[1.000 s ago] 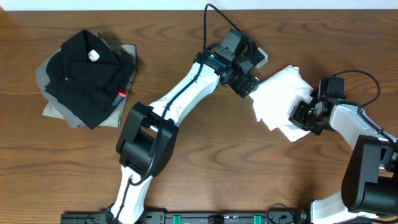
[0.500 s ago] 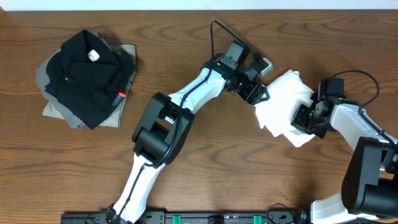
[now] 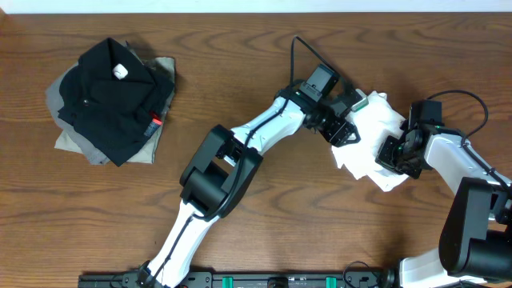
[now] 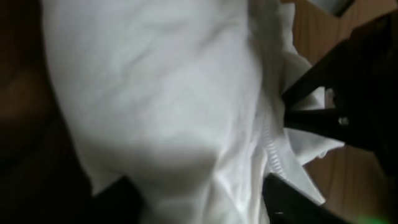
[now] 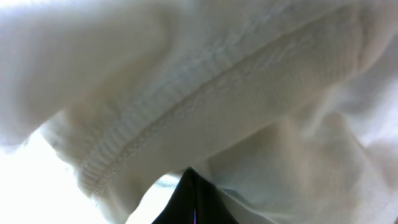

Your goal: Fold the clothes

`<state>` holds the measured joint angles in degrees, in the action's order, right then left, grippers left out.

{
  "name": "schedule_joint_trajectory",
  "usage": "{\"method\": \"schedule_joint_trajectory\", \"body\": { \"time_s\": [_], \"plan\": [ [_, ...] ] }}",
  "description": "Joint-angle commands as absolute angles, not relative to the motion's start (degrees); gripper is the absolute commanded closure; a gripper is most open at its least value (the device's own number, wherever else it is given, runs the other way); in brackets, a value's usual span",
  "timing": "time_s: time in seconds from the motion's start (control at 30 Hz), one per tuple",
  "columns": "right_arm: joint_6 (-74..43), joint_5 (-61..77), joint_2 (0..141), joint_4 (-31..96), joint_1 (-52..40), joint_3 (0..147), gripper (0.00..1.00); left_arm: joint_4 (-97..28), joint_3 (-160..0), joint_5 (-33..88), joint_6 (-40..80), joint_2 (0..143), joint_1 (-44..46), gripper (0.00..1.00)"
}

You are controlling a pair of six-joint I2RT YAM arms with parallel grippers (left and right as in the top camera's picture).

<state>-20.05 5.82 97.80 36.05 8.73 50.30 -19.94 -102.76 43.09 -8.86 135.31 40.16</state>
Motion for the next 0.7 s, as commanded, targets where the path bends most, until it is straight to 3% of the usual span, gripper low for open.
{"method": "schedule_joint_trajectory", "body": {
  "time_s": [0.0,0.1,0.3,0.6,0.67],
  "plan": [
    [-19.0,-3.66,102.65,37.63,9.04,45.82,0.99,-21.47,-102.54,44.4,-9.15,136.44,40.34,0.53],
    [-19.0,-3.64,102.56,37.3,9.04,45.84,0.99,-23.11,-102.54,44.34,-9.13,136.44,40.29,0.94],
    [-15.97,-1.37,98.72,36.6,9.21,46.17,0.99,-33.06,-102.61,38.63,-3.6,135.41,36.67,0.94],
    [-5.69,24.18,92.66,30.85,9.23,46.48,0.86,-49.5,-102.61,36.82,5.26,134.67,28.97,0.93],
    [-5.69,24.43,92.75,30.55,9.19,46.48,0.83,-49.82,-102.61,36.82,5.21,134.67,28.95,0.74]
  ]
}}
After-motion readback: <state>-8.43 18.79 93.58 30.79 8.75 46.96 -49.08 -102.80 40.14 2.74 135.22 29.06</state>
